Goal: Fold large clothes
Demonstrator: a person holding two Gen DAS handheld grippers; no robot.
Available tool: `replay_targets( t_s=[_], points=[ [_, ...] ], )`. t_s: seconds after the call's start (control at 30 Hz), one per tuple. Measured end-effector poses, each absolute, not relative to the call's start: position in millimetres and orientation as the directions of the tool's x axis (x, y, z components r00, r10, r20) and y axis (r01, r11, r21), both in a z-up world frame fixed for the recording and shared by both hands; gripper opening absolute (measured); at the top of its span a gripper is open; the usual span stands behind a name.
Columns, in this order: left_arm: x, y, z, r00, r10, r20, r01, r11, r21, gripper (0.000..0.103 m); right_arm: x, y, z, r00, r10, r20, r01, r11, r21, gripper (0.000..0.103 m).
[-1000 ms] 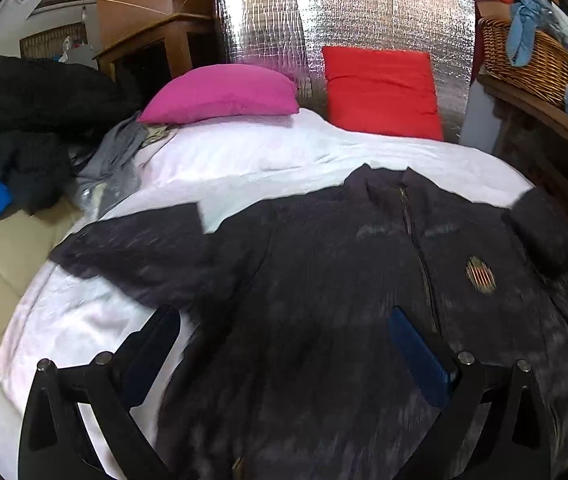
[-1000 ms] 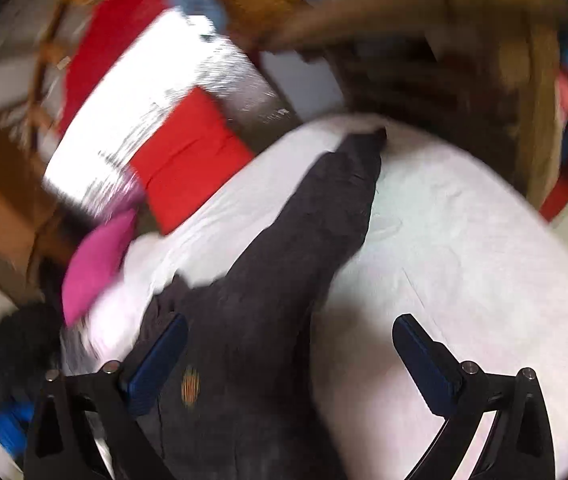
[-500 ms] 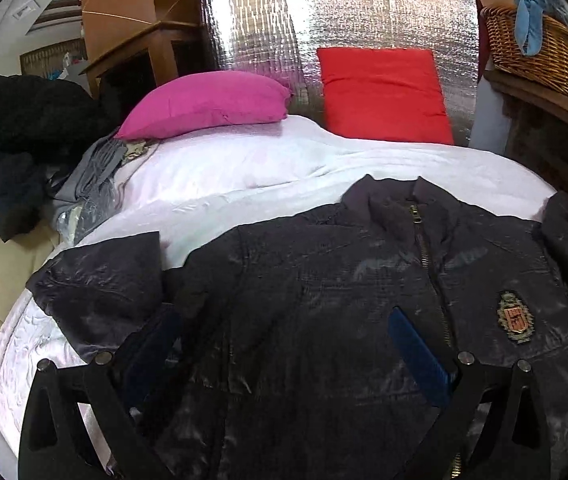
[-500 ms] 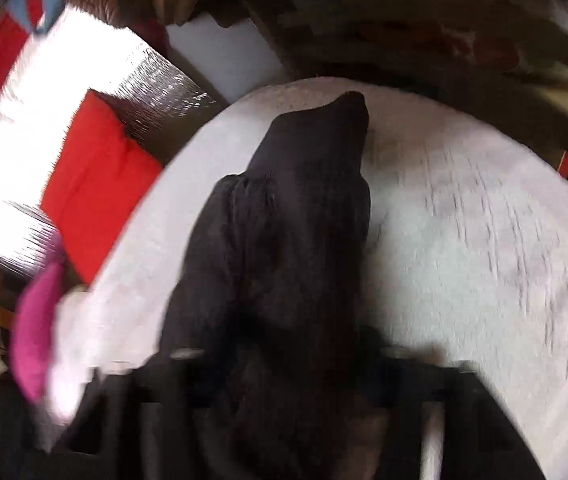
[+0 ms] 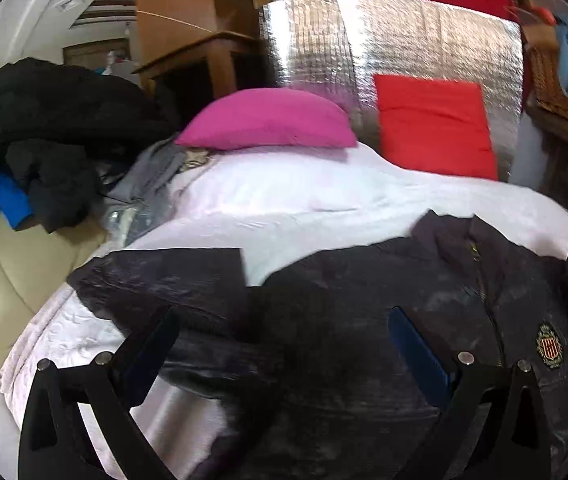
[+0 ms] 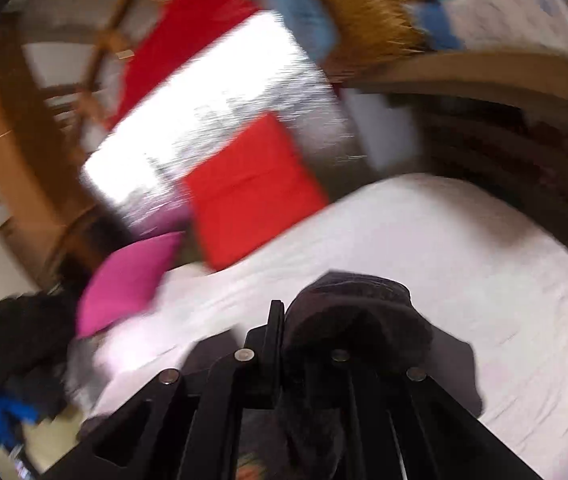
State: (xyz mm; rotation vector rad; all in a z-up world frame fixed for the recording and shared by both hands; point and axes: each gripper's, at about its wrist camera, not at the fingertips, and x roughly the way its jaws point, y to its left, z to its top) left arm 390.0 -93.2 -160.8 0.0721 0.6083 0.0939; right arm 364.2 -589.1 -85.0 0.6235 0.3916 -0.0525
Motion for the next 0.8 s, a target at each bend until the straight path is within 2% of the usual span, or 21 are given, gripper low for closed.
replay_targets(
  t_s=[0.1,0.23,0.4,0.5,0.57,0.8],
  points=[
    [390.5,-71.4,-156.5,0.810,0.115,-0.575,-0.090,0.993,0.072,0.103,353.1,-523.1,-81.0,0.909,0.192,-0.370,0.052,0.828,0.558,0.009],
    [389.6,-46.3,-153.6,0.801,0.102,-0.591,-0.105,0.994,0.029,0.103,350.4,-440.1,-109.2,0.841,0.365,-0.400,-0.070,0.805,0.589,0.009],
    [388.2,-32.5,-155.1,0.790,0.064,-0.610,-0.096,0.995,-0.019,0.103,353.7,-380.3,-175.1,0.679,0.537,-0.501,-0.073,0.729,0.681,0.013],
    [389.9,-38.9,-159.0,0.772,-0.025,-0.635,-0.030,0.997,-0.075,0.103,345.6,-373.0,-200.5,0.566,0.602,-0.564,-0.023,0.695,0.719,0.013],
    [390.0,-49.2,-161.4,0.756,-0.097,-0.647,0.029,0.993,-0.115,0.103,342.2,-384.3,-206.5,0.554,0.625,-0.550,-0.025,0.672,0.740,0.013],
    [381.0,-106.1,-160.8,0.685,-0.322,-0.653,0.237,0.947,-0.218,0.103,307.5,-453.6,-173.2,0.631,0.675,-0.383,-0.096,0.558,0.824,0.014]
  ],
)
